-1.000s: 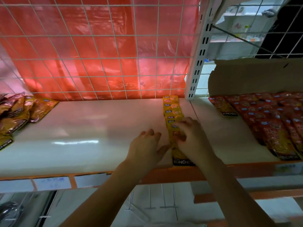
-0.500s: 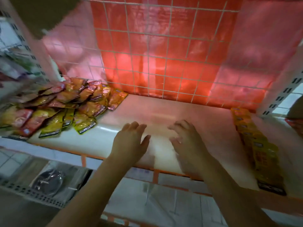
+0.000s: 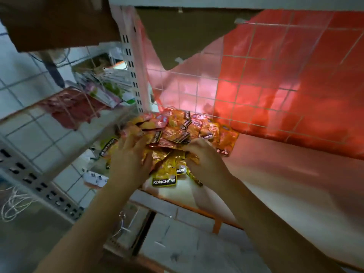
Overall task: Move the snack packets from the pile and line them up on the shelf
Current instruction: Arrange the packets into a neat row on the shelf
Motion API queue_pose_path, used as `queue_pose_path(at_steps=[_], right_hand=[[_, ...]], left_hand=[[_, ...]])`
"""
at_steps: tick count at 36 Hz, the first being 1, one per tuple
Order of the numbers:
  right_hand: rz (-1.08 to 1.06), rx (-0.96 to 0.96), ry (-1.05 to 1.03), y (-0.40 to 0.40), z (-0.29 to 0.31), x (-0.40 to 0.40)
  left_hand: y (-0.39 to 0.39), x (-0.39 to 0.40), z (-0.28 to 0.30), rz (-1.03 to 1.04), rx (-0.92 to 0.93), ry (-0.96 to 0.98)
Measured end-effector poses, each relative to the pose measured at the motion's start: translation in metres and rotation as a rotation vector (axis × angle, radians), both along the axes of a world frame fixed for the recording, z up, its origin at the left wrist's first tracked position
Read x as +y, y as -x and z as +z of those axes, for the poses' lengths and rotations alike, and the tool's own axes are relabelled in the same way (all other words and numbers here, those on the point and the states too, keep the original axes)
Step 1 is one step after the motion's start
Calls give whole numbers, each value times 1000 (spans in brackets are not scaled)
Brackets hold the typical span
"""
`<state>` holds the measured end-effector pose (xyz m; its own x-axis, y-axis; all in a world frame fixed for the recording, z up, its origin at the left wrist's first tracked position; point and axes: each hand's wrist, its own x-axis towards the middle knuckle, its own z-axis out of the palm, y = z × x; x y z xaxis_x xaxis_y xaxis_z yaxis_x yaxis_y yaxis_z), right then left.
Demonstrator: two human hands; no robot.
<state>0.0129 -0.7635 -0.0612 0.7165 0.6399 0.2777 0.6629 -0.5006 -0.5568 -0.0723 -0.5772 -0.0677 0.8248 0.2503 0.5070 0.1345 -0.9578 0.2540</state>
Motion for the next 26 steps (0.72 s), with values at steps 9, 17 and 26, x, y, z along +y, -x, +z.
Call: queue_pose_path(at_steps=[9,17,26], right_hand=[[118,-67,97,-6,16,97],[192,-75,307,-22,6,142],[165,-118,427,-28,-9,118]], left_hand=[[-5,71,-15,183,191,253],[-19,104,-38,88,340,422],[-25,97,-47,-24,384,379]])
